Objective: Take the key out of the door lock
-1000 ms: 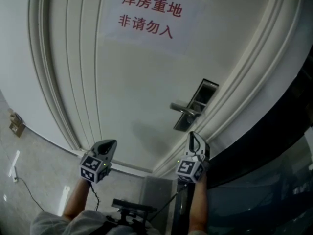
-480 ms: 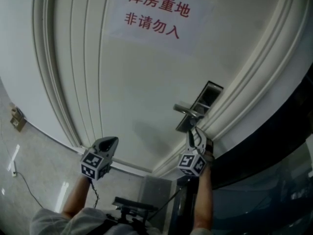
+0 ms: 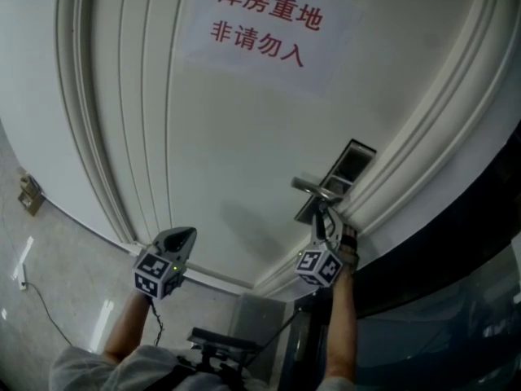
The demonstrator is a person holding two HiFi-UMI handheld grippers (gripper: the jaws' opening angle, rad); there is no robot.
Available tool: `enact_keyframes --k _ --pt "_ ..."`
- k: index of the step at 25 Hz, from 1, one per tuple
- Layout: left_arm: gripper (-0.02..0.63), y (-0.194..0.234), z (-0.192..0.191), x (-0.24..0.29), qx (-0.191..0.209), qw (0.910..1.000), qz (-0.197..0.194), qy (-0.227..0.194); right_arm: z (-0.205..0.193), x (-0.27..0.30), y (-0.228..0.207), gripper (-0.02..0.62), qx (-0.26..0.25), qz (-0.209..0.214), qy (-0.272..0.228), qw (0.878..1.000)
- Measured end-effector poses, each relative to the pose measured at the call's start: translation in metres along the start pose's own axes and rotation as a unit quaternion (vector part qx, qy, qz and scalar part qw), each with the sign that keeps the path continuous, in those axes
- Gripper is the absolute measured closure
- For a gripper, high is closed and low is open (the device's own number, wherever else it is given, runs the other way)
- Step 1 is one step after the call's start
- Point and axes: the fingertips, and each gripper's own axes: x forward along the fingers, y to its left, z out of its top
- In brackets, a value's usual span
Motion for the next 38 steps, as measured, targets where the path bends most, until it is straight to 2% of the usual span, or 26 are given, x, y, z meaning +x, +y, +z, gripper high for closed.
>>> enact_keyframes --k 7,16,34,38 --pt "0.614 0.0019 -0.0032 0.0028 -0.004 1.0000 0.003 0.002 0.0008 0.0074 -0.0010 0.452 -0.020 -0.007 0.013 1.000" --pt "0.614 0.0044 -0.0021 0.0038 -0.004 1.0000 0.002 0.001 -0.0001 0.0092 -0.0070 0.548 -0.046 -0.025 0.018 0.998" --pt "0.614 0.0049 -0.0016 -0.0019 -0.005 1.0000 0.003 -0.001 -0.0007 0.0101 -0.0065 0.572 -0.098 -0.030 0.034 0.994" --pt "0.614 0.0042 -0.0007 -0.0043 -0.006 1.0000 0.005 -0.004 0.0000 0.0097 -0.0069 0.574 -0.093 -0.032 0.039 0.994"
